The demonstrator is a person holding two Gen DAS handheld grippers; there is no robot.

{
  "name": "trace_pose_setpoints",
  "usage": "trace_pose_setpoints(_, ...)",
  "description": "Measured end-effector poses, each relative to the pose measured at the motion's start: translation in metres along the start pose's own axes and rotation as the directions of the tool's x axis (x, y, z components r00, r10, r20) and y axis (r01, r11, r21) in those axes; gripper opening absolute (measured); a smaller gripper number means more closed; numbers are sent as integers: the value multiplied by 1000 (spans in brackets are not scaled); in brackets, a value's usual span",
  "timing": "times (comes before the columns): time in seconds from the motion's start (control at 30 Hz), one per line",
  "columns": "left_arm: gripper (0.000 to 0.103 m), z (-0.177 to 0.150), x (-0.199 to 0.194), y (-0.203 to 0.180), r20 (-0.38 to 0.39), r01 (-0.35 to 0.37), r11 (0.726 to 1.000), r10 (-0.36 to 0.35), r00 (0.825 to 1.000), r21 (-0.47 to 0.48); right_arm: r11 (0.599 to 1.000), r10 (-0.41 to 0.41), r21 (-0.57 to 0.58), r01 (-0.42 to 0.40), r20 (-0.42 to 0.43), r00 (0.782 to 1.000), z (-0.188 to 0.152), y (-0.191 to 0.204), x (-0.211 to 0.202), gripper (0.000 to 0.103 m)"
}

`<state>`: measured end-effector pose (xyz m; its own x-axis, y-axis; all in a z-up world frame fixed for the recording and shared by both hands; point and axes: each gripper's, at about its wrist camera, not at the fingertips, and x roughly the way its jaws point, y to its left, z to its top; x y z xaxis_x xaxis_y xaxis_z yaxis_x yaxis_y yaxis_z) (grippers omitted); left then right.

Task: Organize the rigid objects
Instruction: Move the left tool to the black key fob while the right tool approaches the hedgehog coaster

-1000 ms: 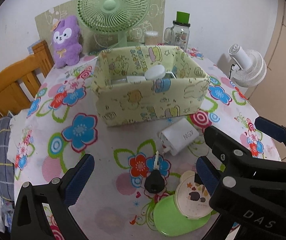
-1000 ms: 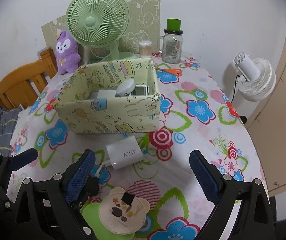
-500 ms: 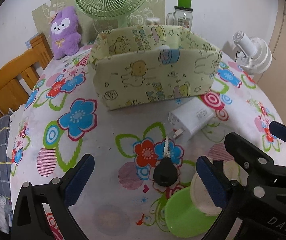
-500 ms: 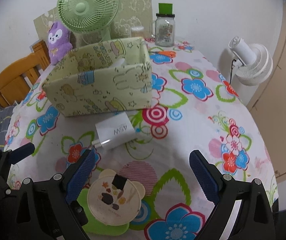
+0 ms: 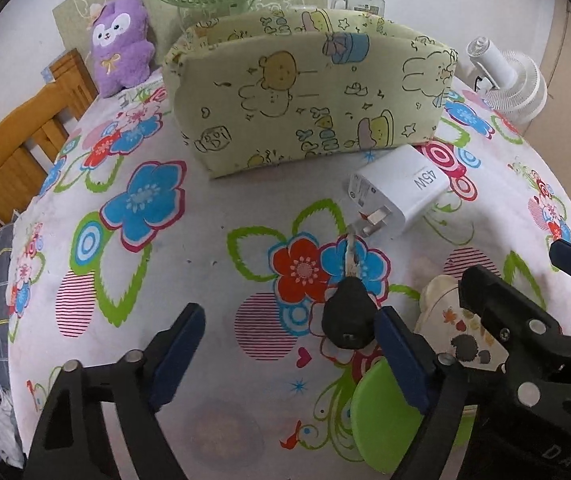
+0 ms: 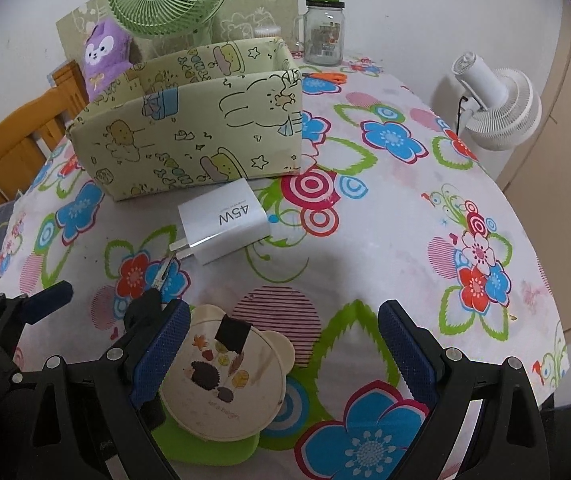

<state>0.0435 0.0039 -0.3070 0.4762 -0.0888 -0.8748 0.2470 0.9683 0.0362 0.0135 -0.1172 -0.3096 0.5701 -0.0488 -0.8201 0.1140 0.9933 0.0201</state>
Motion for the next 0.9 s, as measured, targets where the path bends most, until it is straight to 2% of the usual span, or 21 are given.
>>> trace_pose_setpoints(0.2,81,-2,1,-10,17,8,999,-9,1000,46,1000,5,7,-5,-18,1000,-2,3,2,97)
trace_pose_setpoints(0.43,75,-4,3,-9,11,52,998,-52,999,21,1000,15,27,-14,-29,999,-5,7,6,97)
trace_pose_setpoints(0.5,69,-4,1,-9,19,65,997,-66,998,30,999,17,31,-17,-32,999,-5,8,6,97)
trace_pose_setpoints(0.57,57,-5,0,-12,31,76,996,-77,997,49,999,19,34,-18,-34,999,-6,9,6,97)
trace_pose_setpoints(0.67,45,-8,-3,-17,48,91,993,-95,994,75,999,24,44,-22,-35,999,-9,9,6,97)
trace_pose_setpoints(0.9,33,-11,-4,-18,59,103,992,-107,992,72,996,39,81,-36,-35,999,-15,10,7,97)
